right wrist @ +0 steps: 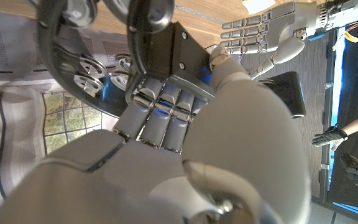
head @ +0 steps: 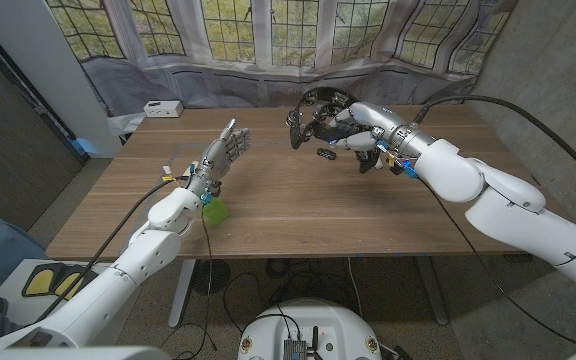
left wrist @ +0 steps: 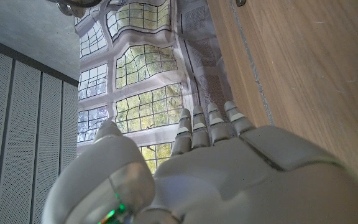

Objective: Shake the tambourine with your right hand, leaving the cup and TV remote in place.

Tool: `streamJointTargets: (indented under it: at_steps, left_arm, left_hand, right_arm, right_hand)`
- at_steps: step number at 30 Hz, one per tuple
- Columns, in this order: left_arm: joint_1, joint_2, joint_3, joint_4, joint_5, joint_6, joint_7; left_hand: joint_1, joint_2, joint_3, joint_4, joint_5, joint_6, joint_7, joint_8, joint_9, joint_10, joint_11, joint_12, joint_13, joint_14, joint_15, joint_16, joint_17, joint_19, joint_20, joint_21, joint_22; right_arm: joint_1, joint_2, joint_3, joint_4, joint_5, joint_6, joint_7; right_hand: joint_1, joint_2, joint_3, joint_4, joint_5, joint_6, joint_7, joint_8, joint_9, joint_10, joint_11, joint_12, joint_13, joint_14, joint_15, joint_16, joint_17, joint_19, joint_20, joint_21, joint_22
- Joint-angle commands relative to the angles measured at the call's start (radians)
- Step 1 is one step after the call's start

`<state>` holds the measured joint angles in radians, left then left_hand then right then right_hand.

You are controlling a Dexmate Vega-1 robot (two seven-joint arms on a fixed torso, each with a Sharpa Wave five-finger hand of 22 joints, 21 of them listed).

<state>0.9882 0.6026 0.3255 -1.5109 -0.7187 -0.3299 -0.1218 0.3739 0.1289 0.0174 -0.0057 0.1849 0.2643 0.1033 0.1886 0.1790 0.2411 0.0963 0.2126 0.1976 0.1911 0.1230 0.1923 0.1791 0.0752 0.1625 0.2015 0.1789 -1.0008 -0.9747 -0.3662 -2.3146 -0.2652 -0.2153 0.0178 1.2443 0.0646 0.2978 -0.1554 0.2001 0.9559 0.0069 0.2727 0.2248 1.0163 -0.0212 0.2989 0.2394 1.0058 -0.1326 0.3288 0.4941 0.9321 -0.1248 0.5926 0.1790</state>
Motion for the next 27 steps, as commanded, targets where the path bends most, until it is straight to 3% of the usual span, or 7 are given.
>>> streamJointTargets:
  at_steps: [1, 12, 27]
  left_arm:
    - [0.014, 0.004, -0.004, -0.011, -0.003, 0.001, 0.007]
    - [0.025, 0.011, -0.005, -0.025, -0.002, 0.01, 0.016]
    - [0.017, 0.017, 0.0, -0.028, -0.002, 0.034, 0.019]
  left_hand:
    - [-0.005, 0.001, 0.008, -0.001, -0.001, 0.006, 0.0, 0.002, 0.001, 0.003, -0.005, 0.003, 0.003, 0.003, -0.008, -0.001, 0.004, 0.001, 0.007, -0.001, 0.003]
    - [-0.005, 0.001, 0.009, -0.001, -0.001, 0.007, 0.0, 0.002, 0.001, 0.004, -0.006, 0.003, 0.003, 0.003, -0.008, -0.001, 0.004, 0.001, 0.008, -0.001, 0.003]
    - [-0.006, 0.001, 0.011, -0.002, -0.001, 0.007, 0.0, 0.002, 0.001, 0.004, -0.002, 0.003, 0.003, 0.003, -0.007, -0.001, 0.004, 0.0, 0.009, -0.001, 0.003]
  right_arm:
    - [-0.026, -0.04, 0.024, -0.024, 0.0, -0.06, 0.02]
    - [-0.057, -0.078, 0.051, -0.025, 0.016, -0.088, 0.011]
    - [-0.041, -0.145, 0.061, -0.017, 0.041, -0.131, 0.067]
  right_hand:
    - [0.083, 0.086, -0.002, 0.003, 0.007, 0.073, -0.067, 0.005, 0.005, 0.002, 0.006, 0.0, 0.004, 0.025, -0.071, 0.005, 0.005, -0.002, -0.002, 0.008, 0.005]
    - [0.083, 0.087, -0.002, 0.004, 0.007, 0.074, -0.067, 0.004, 0.005, 0.0, 0.007, -0.001, 0.005, 0.025, -0.07, 0.004, 0.007, -0.004, -0.002, 0.013, 0.005]
    - [0.09, 0.087, -0.004, 0.001, 0.006, 0.077, -0.062, 0.003, 0.005, -0.002, 0.006, 0.0, 0.012, 0.027, -0.067, 0.007, 0.013, -0.007, -0.004, 0.02, 0.005]
